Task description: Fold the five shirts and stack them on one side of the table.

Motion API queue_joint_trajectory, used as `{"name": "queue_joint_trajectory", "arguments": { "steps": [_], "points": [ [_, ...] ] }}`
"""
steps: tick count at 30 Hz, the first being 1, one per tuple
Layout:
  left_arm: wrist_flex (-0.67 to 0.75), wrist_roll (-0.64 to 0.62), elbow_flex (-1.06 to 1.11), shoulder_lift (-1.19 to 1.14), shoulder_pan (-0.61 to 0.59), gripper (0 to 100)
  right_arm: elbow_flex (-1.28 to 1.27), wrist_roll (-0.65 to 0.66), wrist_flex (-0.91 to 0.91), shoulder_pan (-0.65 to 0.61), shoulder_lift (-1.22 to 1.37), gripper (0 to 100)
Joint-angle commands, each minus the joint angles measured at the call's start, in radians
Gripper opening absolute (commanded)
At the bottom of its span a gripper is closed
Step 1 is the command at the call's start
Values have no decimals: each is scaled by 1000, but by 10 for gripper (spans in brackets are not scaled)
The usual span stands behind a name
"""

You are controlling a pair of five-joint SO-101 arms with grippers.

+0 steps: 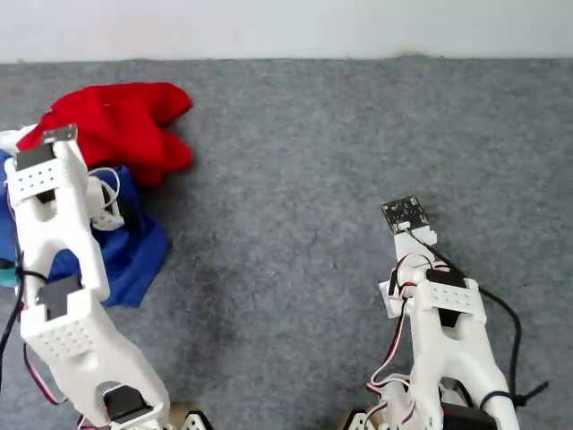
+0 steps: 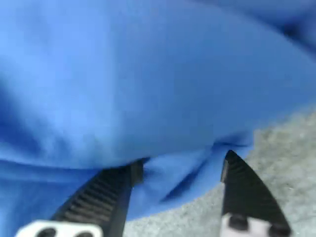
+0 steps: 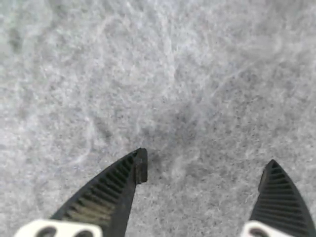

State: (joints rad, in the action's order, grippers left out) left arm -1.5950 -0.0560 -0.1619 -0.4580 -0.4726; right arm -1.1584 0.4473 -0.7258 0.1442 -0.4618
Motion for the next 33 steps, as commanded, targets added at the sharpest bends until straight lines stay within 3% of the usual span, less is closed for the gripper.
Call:
{"name": "queue_joint_trajectory", "arguments": {
  "steps": [1, 5, 9, 16, 19, 24, 33],
  "points": [
    [6, 9, -61, -37, -14, 257, 2, 6, 16, -8, 2, 358],
    [0, 5, -130, -104, -11, 218, 2, 6, 16, -8, 2, 358],
    [0, 8, -186, -149, -9, 7, 2, 6, 16, -8, 2, 358],
    [-166, 6, -355, -120, 0, 12, 2, 8, 16, -8, 2, 358],
    [-161, 3, -414, -44, 21, 12, 2, 8, 16, -8, 2, 358],
    [-161, 8, -417, 115, 186, 12, 2, 8, 16, -8, 2, 358],
    [-127, 46, -423, 348, 669, 12, 2, 6, 16, -8, 2, 358]
  ]
}}
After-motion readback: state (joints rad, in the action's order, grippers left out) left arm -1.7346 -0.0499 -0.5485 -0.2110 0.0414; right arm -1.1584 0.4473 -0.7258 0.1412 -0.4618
